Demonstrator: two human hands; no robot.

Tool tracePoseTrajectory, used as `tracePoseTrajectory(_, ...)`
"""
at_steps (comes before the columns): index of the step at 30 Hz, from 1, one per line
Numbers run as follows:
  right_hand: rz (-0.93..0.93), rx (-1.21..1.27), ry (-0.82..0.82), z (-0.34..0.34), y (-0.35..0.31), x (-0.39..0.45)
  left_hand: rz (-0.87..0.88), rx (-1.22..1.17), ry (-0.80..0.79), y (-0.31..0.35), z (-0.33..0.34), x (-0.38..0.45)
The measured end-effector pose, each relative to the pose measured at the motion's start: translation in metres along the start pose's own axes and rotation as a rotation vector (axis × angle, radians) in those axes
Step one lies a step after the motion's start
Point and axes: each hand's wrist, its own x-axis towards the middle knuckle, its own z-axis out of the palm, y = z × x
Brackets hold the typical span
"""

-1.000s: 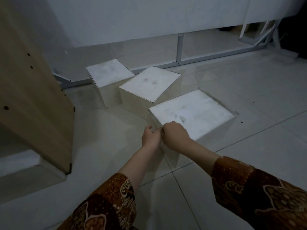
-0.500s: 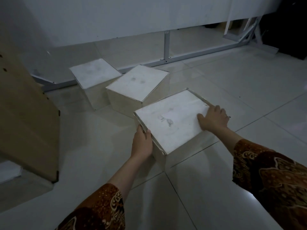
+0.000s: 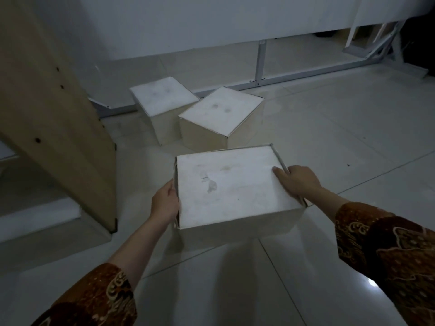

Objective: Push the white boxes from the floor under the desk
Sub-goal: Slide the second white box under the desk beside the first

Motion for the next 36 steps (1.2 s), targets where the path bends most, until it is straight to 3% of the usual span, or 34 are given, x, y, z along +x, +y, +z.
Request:
tracePoseTrajectory(4, 0.135, 0.532, -0.176, 0.016, -0.025, -0.018, -0.102, -0.181, 0.051, -0.017, -0.016, -0.006)
tracePoseTrajectory(7, 0.244, 0.768, -0.319, 0.018, -0.034, -0.025, -0.290, -0.335, -0.034, -0.018, -0.020, -0.002)
tracePoseTrajectory(10, 0.282, 0.730, -0.315, 0.021, -0.035, -0.028, -0.287, -0.336, -0.113, -0.017, -0.023, -0.006)
tracePoseTrajectory(17, 0.240, 0.707, -0.312, 0.015, -0.061, -0.054, -0.242, -0.318, -0.111, -0.032, -0.055, -0.029)
tracePoseTrajectory(22, 0.183, 0.757, -0.306, 0.007, -0.092, -0.091, -0.221, -0.348, -0.028, -0.040, -0.100, -0.049)
tracePoseTrajectory(30, 0.207, 0.754, -0.339, 0.020, -0.132, -0.179, -0.253, -0.320, -0.058, -0.053, -0.181, -0.107)
tracePoseTrajectory(36, 0.206, 0.744, -0.238, 0.046, -0.154, -0.245, -0.199, -0.280, -0.079, -0.084, -0.237, -0.122)
